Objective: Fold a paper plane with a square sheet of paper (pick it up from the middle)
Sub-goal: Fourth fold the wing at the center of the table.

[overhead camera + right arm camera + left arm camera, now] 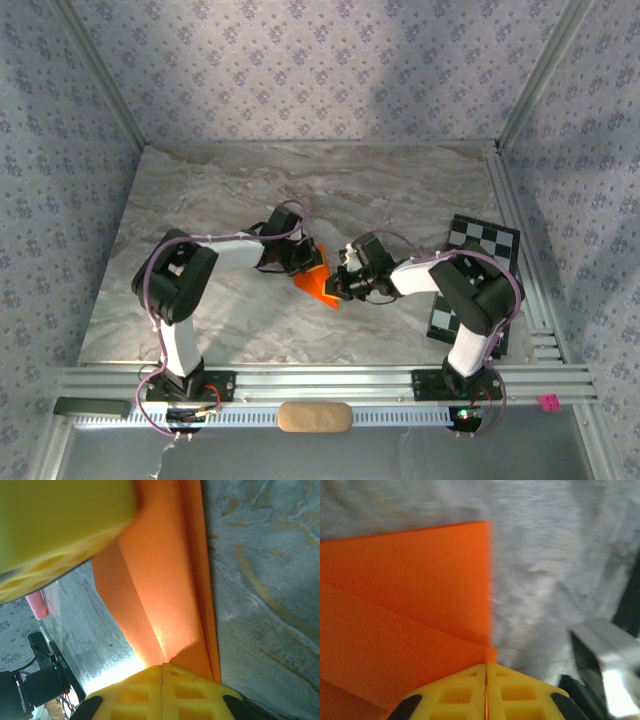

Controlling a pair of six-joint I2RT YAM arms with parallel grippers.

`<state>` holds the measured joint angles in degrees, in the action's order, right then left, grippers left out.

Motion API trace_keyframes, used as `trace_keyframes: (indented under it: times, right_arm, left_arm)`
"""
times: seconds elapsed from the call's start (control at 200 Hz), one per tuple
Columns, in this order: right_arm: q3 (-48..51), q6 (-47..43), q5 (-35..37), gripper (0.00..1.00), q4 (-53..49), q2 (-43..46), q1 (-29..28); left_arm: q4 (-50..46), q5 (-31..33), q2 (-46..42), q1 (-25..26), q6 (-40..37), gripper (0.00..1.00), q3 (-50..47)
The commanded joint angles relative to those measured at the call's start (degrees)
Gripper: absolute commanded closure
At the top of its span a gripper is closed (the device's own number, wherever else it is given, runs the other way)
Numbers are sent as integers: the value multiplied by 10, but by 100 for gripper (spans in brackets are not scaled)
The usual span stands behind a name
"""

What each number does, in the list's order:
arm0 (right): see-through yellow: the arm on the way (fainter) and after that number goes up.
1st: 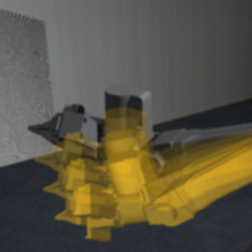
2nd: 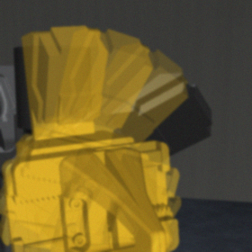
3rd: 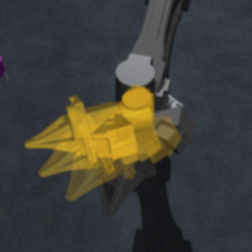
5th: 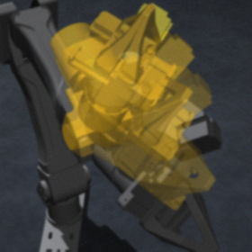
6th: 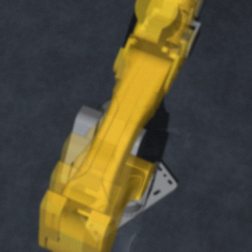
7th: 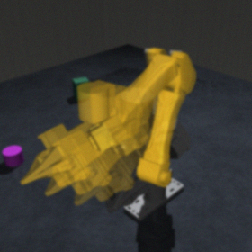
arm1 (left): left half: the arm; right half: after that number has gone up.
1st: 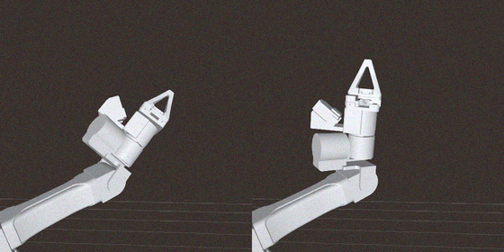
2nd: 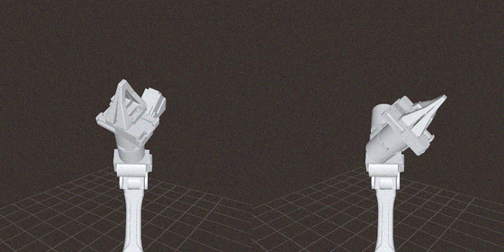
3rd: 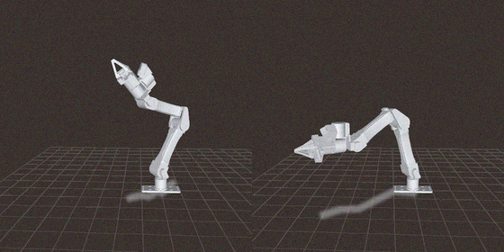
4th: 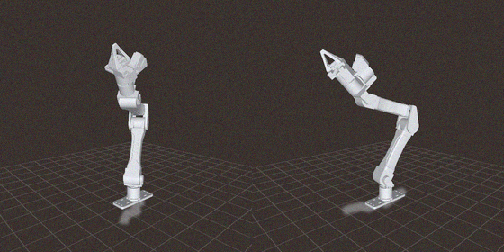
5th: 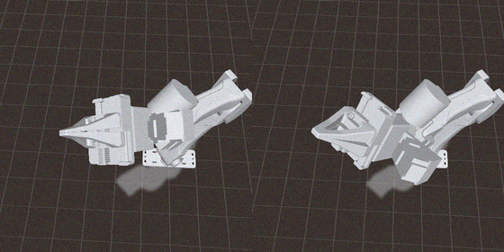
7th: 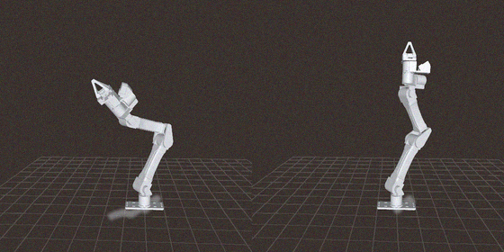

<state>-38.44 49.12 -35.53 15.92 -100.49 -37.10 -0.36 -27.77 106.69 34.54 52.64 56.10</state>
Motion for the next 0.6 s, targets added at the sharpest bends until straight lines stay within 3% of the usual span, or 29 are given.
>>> trace_keyframes:
  times: [0.0,0.4,0.595]
  right_arm:
    - [25,0,37,100,-81,-17,-2]
    - [0,-23,85,100,-148,125,11]
    - [-45,-30,48,100,-136,86,7]
  left_arm:
    - [-8,18,17,-13,5,91,-4]
    - [13,12,21,-19,-6,91,-36]
    - [18,10,22,-19,-6,92,-36]
